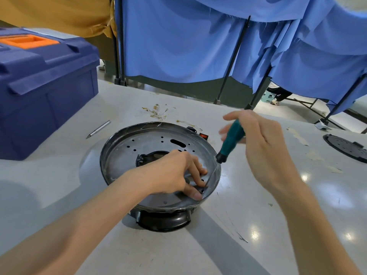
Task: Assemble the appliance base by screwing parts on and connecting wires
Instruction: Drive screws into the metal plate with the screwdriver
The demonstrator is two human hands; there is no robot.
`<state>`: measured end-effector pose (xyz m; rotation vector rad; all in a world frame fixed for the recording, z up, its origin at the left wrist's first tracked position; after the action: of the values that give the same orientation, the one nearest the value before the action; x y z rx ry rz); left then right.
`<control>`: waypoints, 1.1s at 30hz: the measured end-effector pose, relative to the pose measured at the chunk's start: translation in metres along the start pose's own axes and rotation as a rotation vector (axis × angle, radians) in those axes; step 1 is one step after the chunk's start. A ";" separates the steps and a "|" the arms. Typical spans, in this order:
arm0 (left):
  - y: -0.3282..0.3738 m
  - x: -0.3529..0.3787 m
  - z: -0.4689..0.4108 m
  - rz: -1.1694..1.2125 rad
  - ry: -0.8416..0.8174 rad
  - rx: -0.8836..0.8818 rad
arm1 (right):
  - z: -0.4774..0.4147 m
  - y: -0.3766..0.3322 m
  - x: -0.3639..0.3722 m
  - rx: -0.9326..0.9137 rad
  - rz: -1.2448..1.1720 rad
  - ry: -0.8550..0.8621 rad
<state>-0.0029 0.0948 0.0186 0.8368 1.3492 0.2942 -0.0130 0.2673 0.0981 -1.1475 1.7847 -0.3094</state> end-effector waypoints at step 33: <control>0.006 -0.003 0.004 -0.032 -0.014 0.019 | 0.006 0.004 0.008 -0.112 0.077 0.257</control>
<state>0.0019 0.0958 0.0249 0.8306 1.3532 0.2511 -0.0108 0.2641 0.0878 -1.1551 2.0890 -0.3264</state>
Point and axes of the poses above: each hand's wrist, its own z-axis away from the middle knuckle, its own x-axis out of the palm, y = z × x, the point moved 1 cm from there along -z, towards the middle knuckle, and after that the axes turned 1 degree about y, right-handed, at the moved point
